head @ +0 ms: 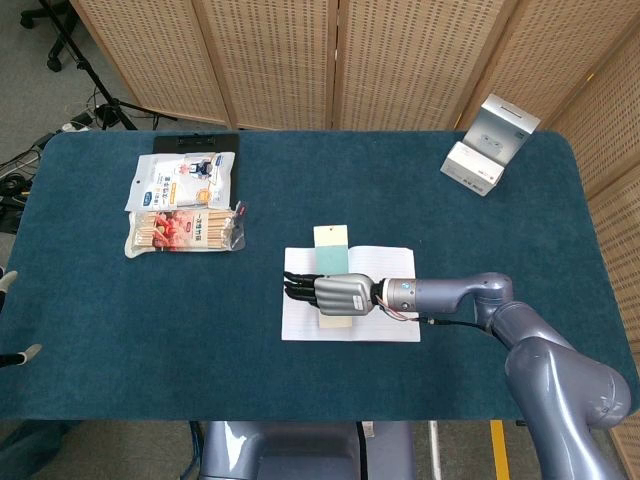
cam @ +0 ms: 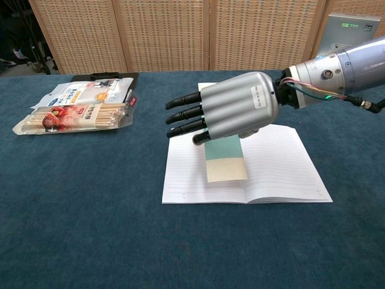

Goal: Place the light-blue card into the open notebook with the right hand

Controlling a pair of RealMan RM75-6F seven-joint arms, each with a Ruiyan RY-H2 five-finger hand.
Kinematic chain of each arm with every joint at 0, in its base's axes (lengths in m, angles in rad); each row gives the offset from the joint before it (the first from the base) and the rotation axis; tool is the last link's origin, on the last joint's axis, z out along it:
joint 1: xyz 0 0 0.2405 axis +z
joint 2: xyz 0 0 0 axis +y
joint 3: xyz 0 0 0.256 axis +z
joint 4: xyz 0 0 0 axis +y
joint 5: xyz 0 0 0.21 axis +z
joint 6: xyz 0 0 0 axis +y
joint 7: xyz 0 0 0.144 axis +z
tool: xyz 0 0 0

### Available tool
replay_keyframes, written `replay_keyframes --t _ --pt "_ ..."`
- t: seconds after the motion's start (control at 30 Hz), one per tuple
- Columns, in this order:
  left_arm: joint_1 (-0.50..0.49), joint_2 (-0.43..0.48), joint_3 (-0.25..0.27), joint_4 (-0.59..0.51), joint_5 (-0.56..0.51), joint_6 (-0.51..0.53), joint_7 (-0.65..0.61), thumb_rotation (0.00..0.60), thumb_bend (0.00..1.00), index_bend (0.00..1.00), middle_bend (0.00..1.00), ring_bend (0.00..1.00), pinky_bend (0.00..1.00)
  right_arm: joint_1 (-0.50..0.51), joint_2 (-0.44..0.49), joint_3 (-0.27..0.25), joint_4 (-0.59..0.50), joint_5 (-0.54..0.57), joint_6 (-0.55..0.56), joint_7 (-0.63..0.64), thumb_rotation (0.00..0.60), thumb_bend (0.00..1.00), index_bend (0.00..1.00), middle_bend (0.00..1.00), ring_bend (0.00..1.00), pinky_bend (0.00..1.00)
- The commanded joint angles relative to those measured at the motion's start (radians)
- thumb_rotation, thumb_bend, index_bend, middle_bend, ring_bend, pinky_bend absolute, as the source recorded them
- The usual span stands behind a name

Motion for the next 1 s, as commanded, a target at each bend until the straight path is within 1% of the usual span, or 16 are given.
replay_keyframes --t 0.03,0.17,0.27,0.53,0.7,0.77,0.83,0.9,0.93,1.0 --pt "-0.001 0.004 0.001 0.001 0.002 -0.004 -0.008 0.600 0.00 0.00 0.00 0.00 0.00 -0.010 -0.027 -0.037 0.053 -0.023 0.037 0.031 0.600 0.37 0.60 0.09 0.00 0.04" --pt "-0.001 0.004 0.003 0.000 0.004 -0.003 -0.010 0.600 0.00 0.00 0.00 0.00 0.00 -0.027 -0.057 -0.070 0.127 -0.041 0.099 0.077 0.600 0.40 0.60 0.11 0.00 0.04" --pt "-0.001 0.004 0.003 -0.003 0.004 -0.001 -0.009 0.600 0.00 0.00 0.00 0.00 0.00 -0.035 -0.074 -0.084 0.166 -0.045 0.123 0.092 0.600 0.41 0.60 0.11 0.00 0.03" --pt "-0.003 0.002 0.005 -0.005 0.005 -0.002 -0.002 0.600 0.00 0.00 0.00 0.00 0.00 -0.045 -0.096 -0.093 0.210 -0.036 0.149 0.092 0.600 0.42 0.60 0.11 0.00 0.03" --pt "-0.004 0.003 0.005 -0.005 0.006 -0.002 -0.008 0.600 0.00 0.00 0.00 0.00 0.00 -0.043 -0.112 -0.099 0.221 -0.030 0.138 0.079 0.600 0.41 0.59 0.11 0.00 0.03" --pt "-0.003 0.003 0.005 -0.004 0.008 0.001 -0.010 0.600 0.00 0.00 0.00 0.00 0.00 -0.042 -0.118 -0.098 0.224 -0.024 0.129 0.078 0.600 0.41 0.51 0.09 0.00 0.03" --pt "-0.002 0.004 0.005 -0.003 0.009 0.002 -0.015 0.600 0.00 0.00 0.00 0.00 0.00 -0.042 -0.120 -0.101 0.227 -0.020 0.121 0.078 0.600 0.37 0.31 0.05 0.00 0.04" --pt "-0.002 0.004 0.006 -0.001 0.008 0.000 -0.016 0.600 0.00 0.00 0.00 0.00 0.00 -0.043 -0.121 -0.102 0.230 -0.016 0.118 0.077 0.600 0.31 0.20 0.02 0.00 0.04" --pt "-0.003 0.004 0.006 0.000 0.007 -0.002 -0.016 0.600 0.00 0.00 0.00 0.00 0.00 -0.043 -0.121 -0.102 0.230 -0.013 0.117 0.075 0.600 0.28 0.16 0.01 0.00 0.04" --pt "-0.004 0.004 0.007 0.002 0.007 -0.006 -0.018 0.600 0.00 0.00 0.00 0.00 0.00 -0.047 -0.120 -0.095 0.228 0.001 0.109 0.073 0.600 0.26 0.14 0.01 0.00 0.04"
